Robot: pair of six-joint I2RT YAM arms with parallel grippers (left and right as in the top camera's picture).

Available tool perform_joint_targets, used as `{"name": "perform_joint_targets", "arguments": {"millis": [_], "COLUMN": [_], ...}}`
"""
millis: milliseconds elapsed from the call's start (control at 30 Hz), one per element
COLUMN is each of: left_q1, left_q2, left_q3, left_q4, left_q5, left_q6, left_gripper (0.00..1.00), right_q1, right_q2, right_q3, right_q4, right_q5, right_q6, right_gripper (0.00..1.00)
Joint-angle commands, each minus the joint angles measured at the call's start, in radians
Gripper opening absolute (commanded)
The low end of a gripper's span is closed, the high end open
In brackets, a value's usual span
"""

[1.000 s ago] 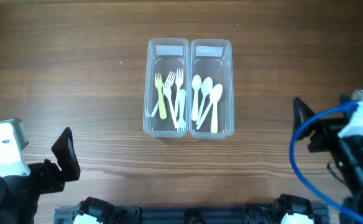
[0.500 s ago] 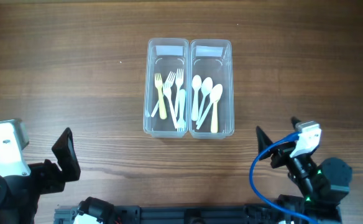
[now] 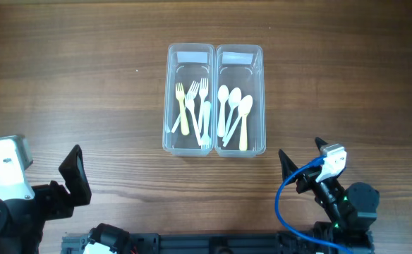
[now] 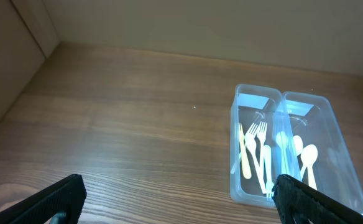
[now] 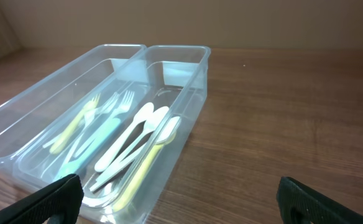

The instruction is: Pack container

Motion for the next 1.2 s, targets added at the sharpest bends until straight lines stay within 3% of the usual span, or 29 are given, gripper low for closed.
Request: {"name": "perform_joint_targets", "arguments": {"millis": [0,667,800,867,933,1100,1167], "left_q1": [0.007,0.007,0.131,0.240,0.366,0.386,0.386], "left_q2": [-0.003,-0.003,-0.018,-0.045,-0.124,-0.351,-0.403], "left_q3": [0.001,0.001,-0.037,-0.103,-0.270,-0.752,-0.874], "left_q4": [0.002,0.001,-0.009,0.045,0.196,0.583,0.656], "left_q5": [-0.016,-0.016,0.041,0.116,0.238,0.375,0.401], "left_q6": [0.002,0.002,0.001,0.001,0.001,0.001,0.001], "left_gripper": [1.00,1.00,1.00,1.00,1.00,1.00,1.00], "right_q1": [0.029,0.029,0.029,0.029,0.029,0.029,0.029], "right_q2": [-0.017,-0.016,-0.016,-0.016,-0.016,-0.016,-0.016], "right_q3": [-0.004,-0.004,-0.004,-0.004,-0.004,-0.004,-0.004], "right_q4": [0.006,0.005,0.005,0.005,0.005,0.005,0.005], "right_q5": [0.074,0.074,0.074,0.074,0.074,0.074,0.074], "right_q6": [0.020,0.020,0.020,0.020,0.020,0.020,0.020], "right_gripper": [1.00,1.00,1.00,1.00,1.00,1.00,1.00]}}
